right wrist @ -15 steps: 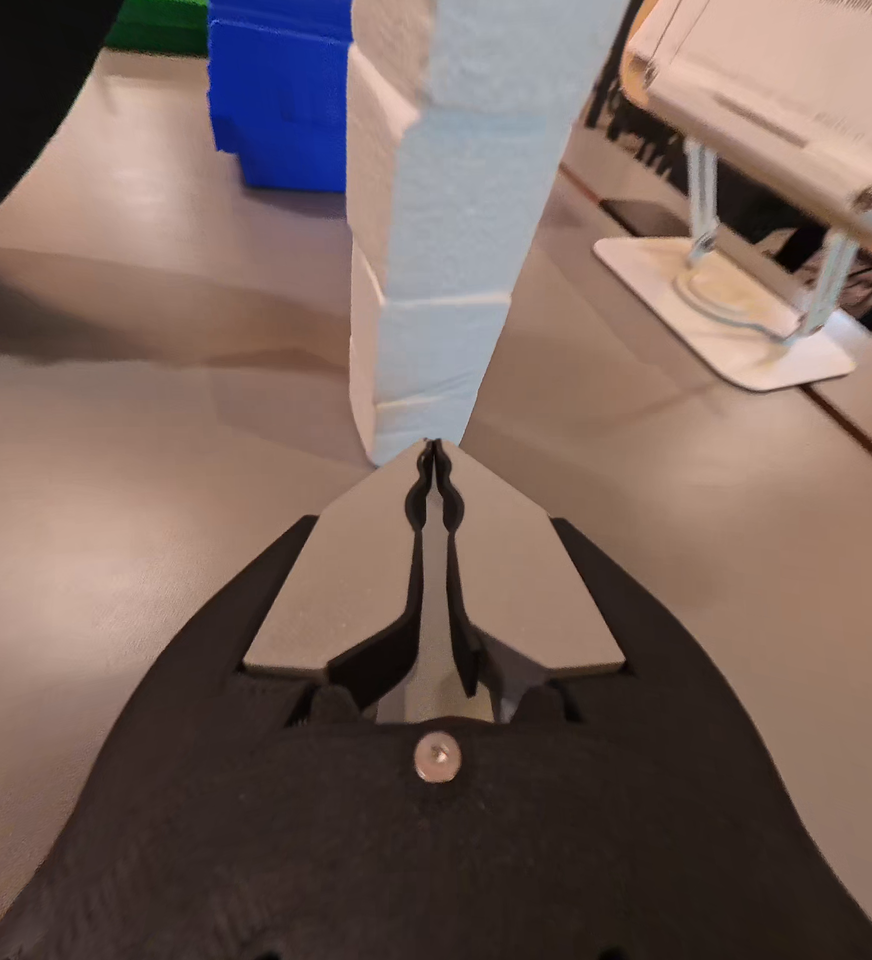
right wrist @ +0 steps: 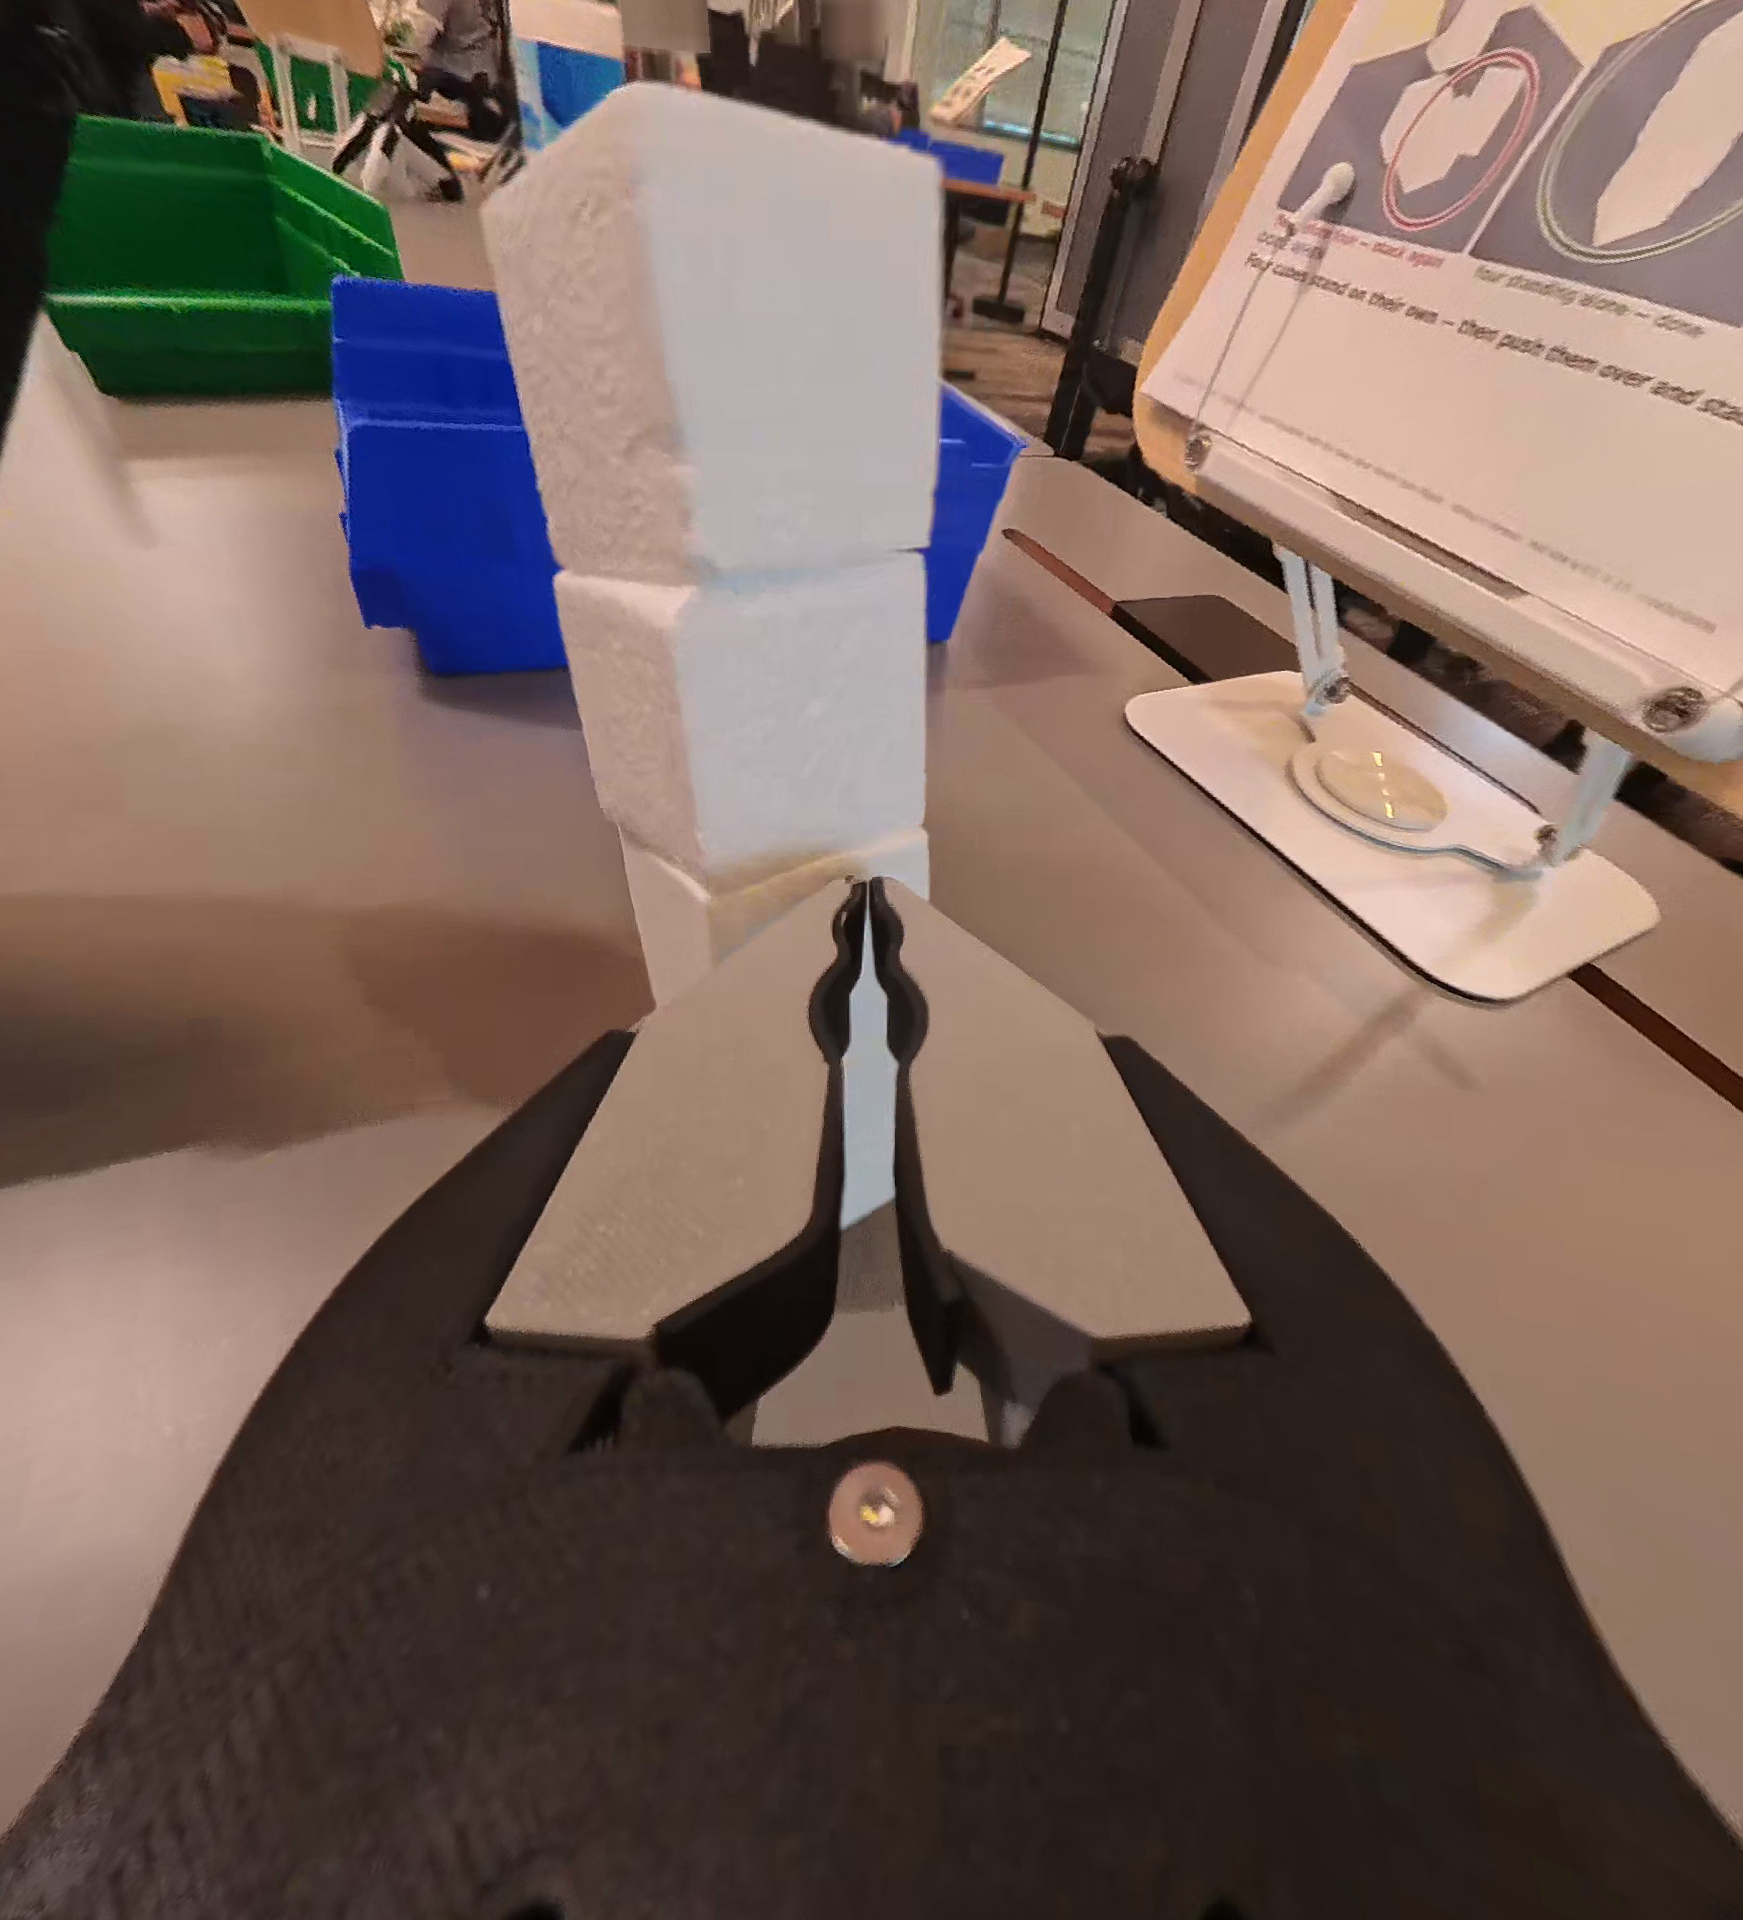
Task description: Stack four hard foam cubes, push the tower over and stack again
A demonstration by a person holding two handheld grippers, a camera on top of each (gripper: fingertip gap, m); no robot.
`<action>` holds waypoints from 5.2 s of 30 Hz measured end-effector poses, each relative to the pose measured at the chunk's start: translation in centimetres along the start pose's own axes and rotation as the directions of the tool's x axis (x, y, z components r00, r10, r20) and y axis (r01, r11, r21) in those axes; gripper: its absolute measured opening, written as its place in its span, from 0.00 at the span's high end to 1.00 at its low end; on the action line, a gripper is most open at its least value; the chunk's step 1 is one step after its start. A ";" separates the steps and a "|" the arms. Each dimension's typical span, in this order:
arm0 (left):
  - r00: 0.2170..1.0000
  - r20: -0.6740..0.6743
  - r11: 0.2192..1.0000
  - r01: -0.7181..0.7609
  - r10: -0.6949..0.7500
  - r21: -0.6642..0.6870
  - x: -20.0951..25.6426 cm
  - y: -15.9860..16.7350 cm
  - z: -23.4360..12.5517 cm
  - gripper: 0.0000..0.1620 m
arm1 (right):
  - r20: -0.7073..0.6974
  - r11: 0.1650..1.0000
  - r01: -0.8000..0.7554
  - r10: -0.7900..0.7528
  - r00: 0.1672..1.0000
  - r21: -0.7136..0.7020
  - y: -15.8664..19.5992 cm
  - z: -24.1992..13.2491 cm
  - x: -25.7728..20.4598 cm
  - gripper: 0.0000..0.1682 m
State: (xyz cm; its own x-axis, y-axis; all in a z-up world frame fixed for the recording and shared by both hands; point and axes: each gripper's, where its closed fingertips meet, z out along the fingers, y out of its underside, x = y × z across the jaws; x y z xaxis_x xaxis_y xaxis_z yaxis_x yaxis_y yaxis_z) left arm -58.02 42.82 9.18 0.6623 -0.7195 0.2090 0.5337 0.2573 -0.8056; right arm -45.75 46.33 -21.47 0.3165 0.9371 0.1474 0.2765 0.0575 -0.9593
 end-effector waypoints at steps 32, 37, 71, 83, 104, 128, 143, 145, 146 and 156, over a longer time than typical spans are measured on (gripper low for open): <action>0.948 -0.011 0.523 -0.185 0.318 -0.832 2.5 29.6 -4.1 0.62 | -0.419 0.938 -0.195 0.060 0.906 -0.286 10.7 -8.4 10.2 0.54; 0.926 -0.051 0.398 -0.210 0.374 -0.893 4.0 32.3 -8.1 0.62 | -0.416 0.938 -0.191 0.057 0.908 -0.288 10.7 -8.4 9.9 0.53; 0.989 -0.058 0.272 -0.092 0.133 -0.958 3.4 37.9 -7.3 0.58 | -0.392 0.932 -0.185 0.052 0.918 -0.311 10.8 -8.2 9.0 0.55; 0.943 0.026 0.277 -0.071 0.333 -0.958 -4.2 36.5 -8.2 0.59 | 0.104 0.988 -0.051 0.067 0.992 -0.148 6.2 -6.8 0.1 1.00; 0.988 -0.006 0.349 -0.060 0.154 -0.935 -1.2 39.3 -7.8 0.69 | -0.323 0.959 -0.060 -0.034 0.946 -0.277 9.1 -6.9 7.1 0.90; 0.754 0.362 0.225 0.284 0.549 -0.932 -9.3 27.9 -23.3 0.46 | -0.363 0.978 -0.077 0.003 0.932 -0.192 7.3 -8.3 7.5 0.90; 0.895 -0.026 -0.108 0.025 0.444 -0.994 -5.5 33.9 -18.2 0.59 | -0.357 0.977 -0.081 0.006 0.934 -0.195 7.5 -8.4 7.5 0.90; 0.952 -0.054 -0.060 -0.037 0.302 -0.998 -2.4 35.3 -16.4 0.59 | -0.357 0.978 -0.082 0.008 0.934 -0.191 7.4 -8.4 7.5 0.90; 0.970 -0.074 -0.038 -0.067 0.230 -0.997 -0.7 36.0 -15.7 0.59 | -0.356 0.979 -0.082 0.010 0.934 -0.189 7.3 -8.4 7.5 0.90; 0.990 -0.128 -0.045 -0.126 0.059 -0.991 3.3 39.8 -15.6 0.58 | -0.348 0.980 -0.074 0.006 0.938 -0.184 7.1 -8.5 7.3 0.90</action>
State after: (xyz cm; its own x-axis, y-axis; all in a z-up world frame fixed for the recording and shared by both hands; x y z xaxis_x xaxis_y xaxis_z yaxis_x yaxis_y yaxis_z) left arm -42.75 40.61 -30.81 0.6197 -0.7799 0.0880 -0.6286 -0.5603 -0.5394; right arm -33.83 50.64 -25.13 0.6138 0.7592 0.2164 0.4144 -0.0765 -0.9069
